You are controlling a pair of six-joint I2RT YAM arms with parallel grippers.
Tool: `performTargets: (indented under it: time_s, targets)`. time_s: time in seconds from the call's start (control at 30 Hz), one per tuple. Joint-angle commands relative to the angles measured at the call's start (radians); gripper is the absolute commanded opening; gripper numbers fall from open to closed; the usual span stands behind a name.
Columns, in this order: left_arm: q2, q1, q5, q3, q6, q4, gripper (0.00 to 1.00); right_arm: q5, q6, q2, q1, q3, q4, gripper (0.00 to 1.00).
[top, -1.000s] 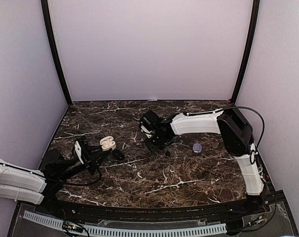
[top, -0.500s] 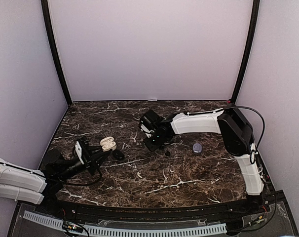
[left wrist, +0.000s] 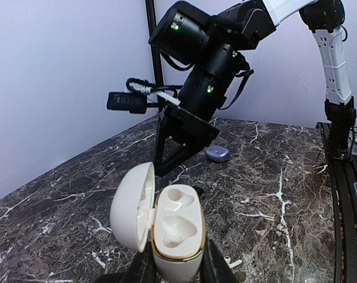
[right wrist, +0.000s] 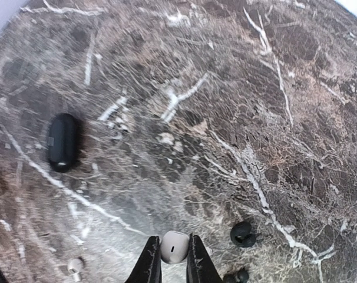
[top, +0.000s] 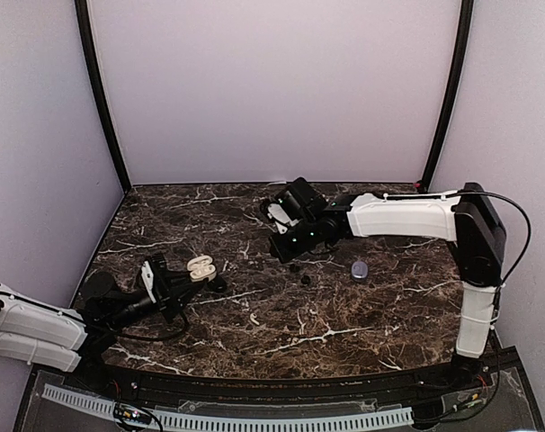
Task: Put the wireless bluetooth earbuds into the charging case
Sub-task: Pick up the left earbud from the center of the board.
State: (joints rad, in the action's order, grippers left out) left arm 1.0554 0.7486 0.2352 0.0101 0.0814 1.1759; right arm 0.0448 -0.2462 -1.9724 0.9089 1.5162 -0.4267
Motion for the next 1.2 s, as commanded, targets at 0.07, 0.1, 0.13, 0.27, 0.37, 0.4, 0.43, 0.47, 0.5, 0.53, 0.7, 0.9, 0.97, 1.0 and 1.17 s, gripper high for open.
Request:
performTargets:
  time_s: [0.07, 0.1, 0.13, 0.27, 0.37, 0.4, 0.43, 0.47, 0.5, 0.53, 0.7, 0.9, 0.97, 1.0, 1.17]
  targets:
    - [0.048, -0.006, 0.070, 0.004, 0.026, 0.010, 0.19, -0.131, -0.107, 0.116, -0.001, -0.105, 0.109, 0.12]
    - [0.058, -0.005, 0.076, 0.009, 0.027, 0.011, 0.19, -0.149, -0.121, 0.130, 0.000, -0.118, 0.118, 0.12]
    - [0.070, -0.006, 0.083, 0.013, 0.029, 0.013, 0.19, -0.167, -0.134, 0.147, 0.000, -0.133, 0.127, 0.12]
    - [0.118, -0.006, 0.118, 0.028, 0.038, 0.034, 0.17, -0.250, -0.192, 0.204, -0.001, -0.198, 0.189, 0.12]
    - [0.151, -0.006, 0.144, 0.026, 0.046, 0.071, 0.16, -0.305, -0.234, 0.242, 0.000, -0.237, 0.236, 0.12]
    - [0.160, -0.006, 0.152, 0.027, 0.048, 0.080, 0.16, -0.322, -0.248, 0.255, 0.002, -0.252, 0.254, 0.12]
    - [0.166, -0.006, 0.159, 0.027, 0.051, 0.086, 0.16, -0.335, -0.263, 0.266, 0.006, -0.267, 0.273, 0.12]
    - [0.174, -0.006, 0.166, 0.028, 0.054, 0.092, 0.16, -0.349, -0.275, 0.279, 0.011, -0.282, 0.297, 0.12]
    - [0.182, -0.006, 0.172, 0.029, 0.057, 0.096, 0.15, -0.362, -0.291, 0.289, 0.018, -0.304, 0.324, 0.12]
    - [0.189, -0.006, 0.177, 0.031, 0.059, 0.102, 0.15, -0.374, -0.307, 0.299, 0.025, -0.319, 0.350, 0.12]
    - [0.220, -0.006, 0.199, 0.033, 0.058, 0.149, 0.15, -0.448, -0.388, 0.330, 0.080, -0.397, 0.519, 0.12]
    - [0.235, -0.005, 0.225, 0.035, 0.058, 0.180, 0.15, -0.477, -0.459, 0.332, 0.138, -0.449, 0.690, 0.11]
    - [0.237, -0.005, 0.226, 0.036, 0.057, 0.187, 0.14, -0.471, -0.485, 0.334, 0.149, -0.468, 0.741, 0.11]
    - [0.238, -0.005, 0.227, 0.036, 0.057, 0.188, 0.14, -0.468, -0.500, 0.337, 0.153, -0.480, 0.774, 0.11]
    - [0.236, -0.004, 0.234, 0.037, 0.060, 0.191, 0.14, -0.455, -0.551, 0.339, 0.173, -0.525, 0.914, 0.11]
